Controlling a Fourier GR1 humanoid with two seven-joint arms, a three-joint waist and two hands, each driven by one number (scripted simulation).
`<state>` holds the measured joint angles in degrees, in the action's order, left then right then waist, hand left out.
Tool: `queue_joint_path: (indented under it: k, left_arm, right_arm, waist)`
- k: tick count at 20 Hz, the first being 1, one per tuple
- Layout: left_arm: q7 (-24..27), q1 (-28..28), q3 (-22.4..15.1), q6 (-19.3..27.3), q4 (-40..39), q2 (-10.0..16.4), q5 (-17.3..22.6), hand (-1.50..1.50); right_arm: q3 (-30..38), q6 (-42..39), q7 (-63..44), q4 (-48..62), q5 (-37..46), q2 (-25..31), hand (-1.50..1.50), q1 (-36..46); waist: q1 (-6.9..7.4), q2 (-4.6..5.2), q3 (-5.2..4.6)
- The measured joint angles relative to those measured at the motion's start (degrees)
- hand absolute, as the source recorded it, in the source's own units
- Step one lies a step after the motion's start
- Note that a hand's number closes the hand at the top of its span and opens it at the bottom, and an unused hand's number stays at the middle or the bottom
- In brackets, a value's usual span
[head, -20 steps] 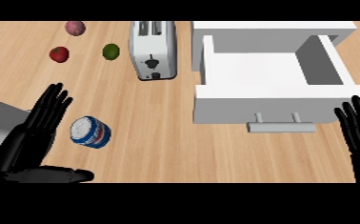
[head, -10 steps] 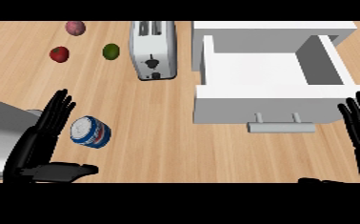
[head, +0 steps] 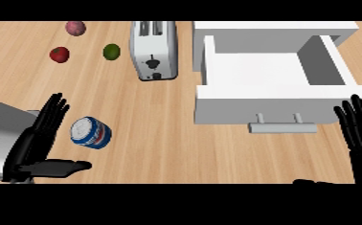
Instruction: Pick up the can, place it into the drawer and close the drawer
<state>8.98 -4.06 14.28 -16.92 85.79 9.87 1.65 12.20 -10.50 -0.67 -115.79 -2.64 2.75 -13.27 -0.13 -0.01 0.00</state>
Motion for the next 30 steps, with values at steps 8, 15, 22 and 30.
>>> queue_joint_path:
  k: [8,15,22,30]
  left_arm:
    - [7.8,0.6,0.9,-0.9,-9.4,1.0,-2.0,-1.50]
    - [13.0,1.7,1.8,-1.8,-16.9,2.6,-2.9,-1.50]
    - [15.5,4.8,2.6,-1.0,-24.7,3.3,-3.2,-1.50]
    - [19.9,7.1,1.6,-0.1,-30.8,3.5,-4.1,-1.50]
  right_arm:
    - [0.5,-0.6,-0.7,-2.0,0.1,-0.6,-1.50,-1.2]
    - [1.4,-1.1,-1.2,-2.1,-0.4,-0.7,-1.50,-0.8]
    - [-0.3,-0.6,-1.0,-4.0,0.9,-1.8,-1.50,-2.5]
    - [-0.4,-0.3,-2.2,-5.3,0.5,-1.7,-1.50,-2.6]
  waist:
    - [-0.01,-0.01,-0.03]
    - [-0.01,0.00,-0.01]
    - [-0.11,0.01,0.00]
    - [-0.06,-0.01,-0.01]
